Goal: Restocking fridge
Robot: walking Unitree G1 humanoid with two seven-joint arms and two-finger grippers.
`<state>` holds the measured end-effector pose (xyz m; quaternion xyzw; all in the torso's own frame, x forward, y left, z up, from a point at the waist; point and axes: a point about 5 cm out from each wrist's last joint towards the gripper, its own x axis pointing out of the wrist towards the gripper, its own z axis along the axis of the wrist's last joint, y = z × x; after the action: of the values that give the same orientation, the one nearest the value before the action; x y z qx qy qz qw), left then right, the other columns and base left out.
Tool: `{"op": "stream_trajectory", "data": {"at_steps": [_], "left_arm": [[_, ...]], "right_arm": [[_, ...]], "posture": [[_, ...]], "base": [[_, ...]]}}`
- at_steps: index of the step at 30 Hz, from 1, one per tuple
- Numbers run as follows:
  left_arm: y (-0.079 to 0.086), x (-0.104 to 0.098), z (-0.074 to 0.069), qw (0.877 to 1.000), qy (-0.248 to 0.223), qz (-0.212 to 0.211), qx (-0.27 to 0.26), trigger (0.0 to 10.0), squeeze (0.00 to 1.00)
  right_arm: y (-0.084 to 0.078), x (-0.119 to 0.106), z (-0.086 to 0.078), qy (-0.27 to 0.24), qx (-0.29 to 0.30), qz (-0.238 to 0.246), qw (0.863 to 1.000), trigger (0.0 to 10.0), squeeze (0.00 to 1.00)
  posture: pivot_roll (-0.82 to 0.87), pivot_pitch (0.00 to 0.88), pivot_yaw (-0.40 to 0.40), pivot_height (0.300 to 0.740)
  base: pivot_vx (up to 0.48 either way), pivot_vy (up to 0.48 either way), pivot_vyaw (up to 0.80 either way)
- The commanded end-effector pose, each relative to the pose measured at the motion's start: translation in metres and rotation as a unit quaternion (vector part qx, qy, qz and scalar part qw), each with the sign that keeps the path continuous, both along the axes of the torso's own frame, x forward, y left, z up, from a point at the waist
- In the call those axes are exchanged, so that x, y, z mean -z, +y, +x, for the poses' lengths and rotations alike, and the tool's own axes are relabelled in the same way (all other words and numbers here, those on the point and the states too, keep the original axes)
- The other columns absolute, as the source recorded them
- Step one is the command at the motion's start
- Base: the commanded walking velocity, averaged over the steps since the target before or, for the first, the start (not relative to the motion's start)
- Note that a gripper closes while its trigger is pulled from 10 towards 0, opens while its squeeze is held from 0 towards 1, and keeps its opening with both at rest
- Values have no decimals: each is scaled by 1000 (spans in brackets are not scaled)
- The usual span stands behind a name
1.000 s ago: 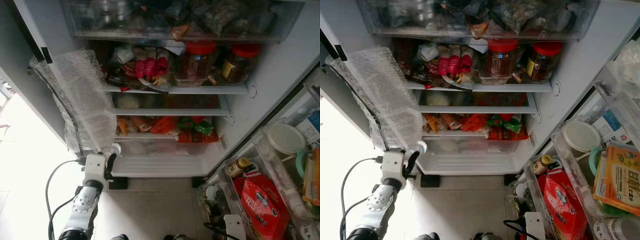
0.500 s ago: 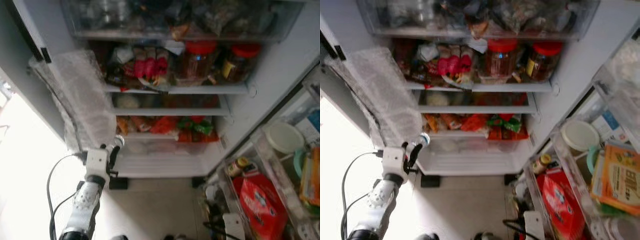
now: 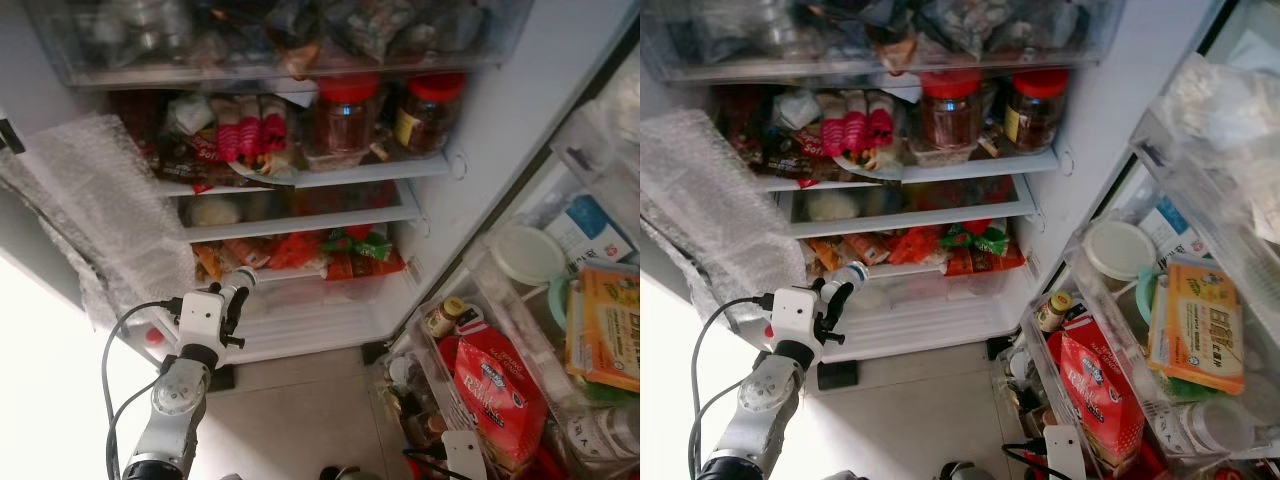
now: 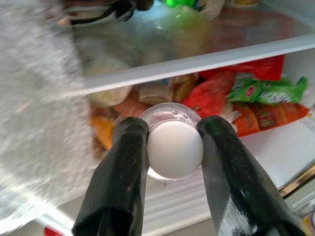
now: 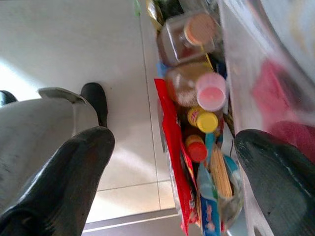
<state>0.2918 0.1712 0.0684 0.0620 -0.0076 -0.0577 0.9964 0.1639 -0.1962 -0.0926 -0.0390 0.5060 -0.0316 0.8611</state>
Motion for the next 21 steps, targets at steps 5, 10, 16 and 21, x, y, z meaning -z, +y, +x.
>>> {"op": "stream_trajectory", "data": {"at_steps": [5,10,16,21], "left_arm": [[0,-5,0,1000,-8,-5,-2,10000,0],[0,-6,0,1000,-8,-6,-2,10000,0],[-1,-7,1,1000,-7,-8,-3,10000,0],[-2,-8,0,1000,-7,-8,-2,10000,0]], "right_arm": [[-1,4,-9,10,6,4,1000,10000,0],[-1,4,-10,12,3,2,1000,10000,0],[-1,4,-10,13,7,5,1000,10000,0],[-1,4,-10,14,3,4,1000,10000,0]], "posture": [[-13,189,-49,740],[-15,192,-50,740],[-13,197,-51,740],[-11,198,-51,740]], "base": [[0,0,0],[0,0,0],[0,0,-485],[0,0,-800]]}}
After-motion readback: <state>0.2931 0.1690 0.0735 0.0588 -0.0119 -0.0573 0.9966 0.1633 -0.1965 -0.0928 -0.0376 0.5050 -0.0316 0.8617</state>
